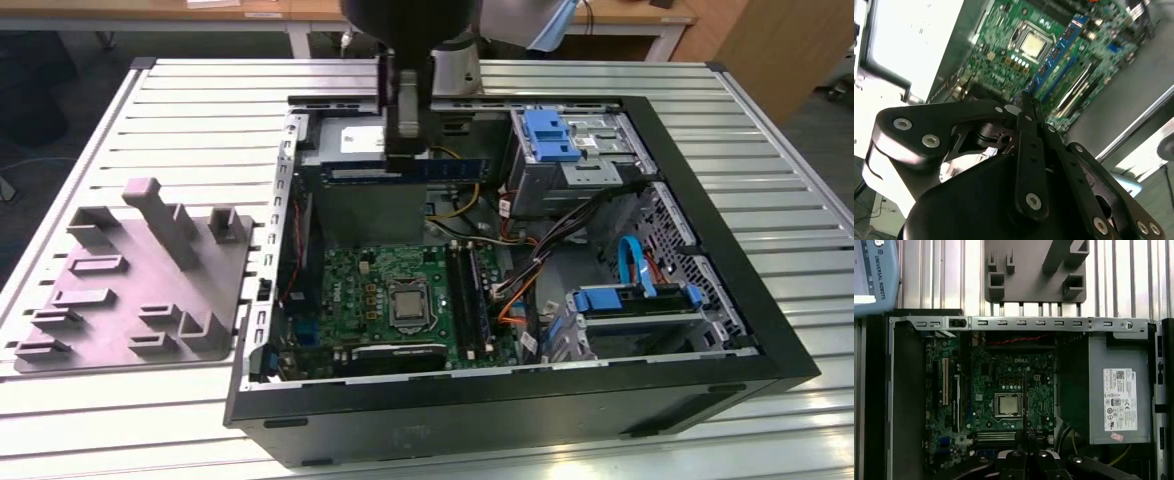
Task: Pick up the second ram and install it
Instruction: 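Pick up the second ram and move it above second insertion slot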
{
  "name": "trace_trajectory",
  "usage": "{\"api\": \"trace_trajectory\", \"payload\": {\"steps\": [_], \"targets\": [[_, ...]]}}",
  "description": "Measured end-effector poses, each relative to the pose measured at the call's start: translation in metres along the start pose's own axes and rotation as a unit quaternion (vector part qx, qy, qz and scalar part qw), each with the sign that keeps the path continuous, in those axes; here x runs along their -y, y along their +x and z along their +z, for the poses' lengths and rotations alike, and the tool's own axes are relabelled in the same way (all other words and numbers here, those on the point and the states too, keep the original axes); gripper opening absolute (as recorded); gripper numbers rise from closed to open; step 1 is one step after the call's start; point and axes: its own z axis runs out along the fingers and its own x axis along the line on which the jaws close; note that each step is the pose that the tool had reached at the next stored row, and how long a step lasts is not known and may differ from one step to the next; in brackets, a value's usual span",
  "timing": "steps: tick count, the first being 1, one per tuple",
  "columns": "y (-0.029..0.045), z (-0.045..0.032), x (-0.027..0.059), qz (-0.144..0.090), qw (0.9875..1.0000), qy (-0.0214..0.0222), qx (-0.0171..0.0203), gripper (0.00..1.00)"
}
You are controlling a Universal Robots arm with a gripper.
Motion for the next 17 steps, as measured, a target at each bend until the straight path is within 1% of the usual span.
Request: {"api": "trace_trajectory", "payload": {"steps": [4,5,6,11,13,17], "targets": [[-0.0005,-0.0007,0.0182,0.0,1.0,-0.0001,0.0,0.12],[-0.0005,-0.0009,0.0219,0.0,1.0,-0.0002,0.0,0.12],[-0.0005,-0.001,0.0235,0.0,1.0,-0.0001,-0.0001,0.12],[-0.0006,-0.0009,0.0238,0.0,1.0,-0.0001,0.0,0.12],[-0.0006,0.0003,0.0238,0.0,1.0,-0.0001,-0.0001,0.12],[-0.0001,0.0072,0.024,0.0,1.0,-0.0008,-0.0001,0.12]]}}
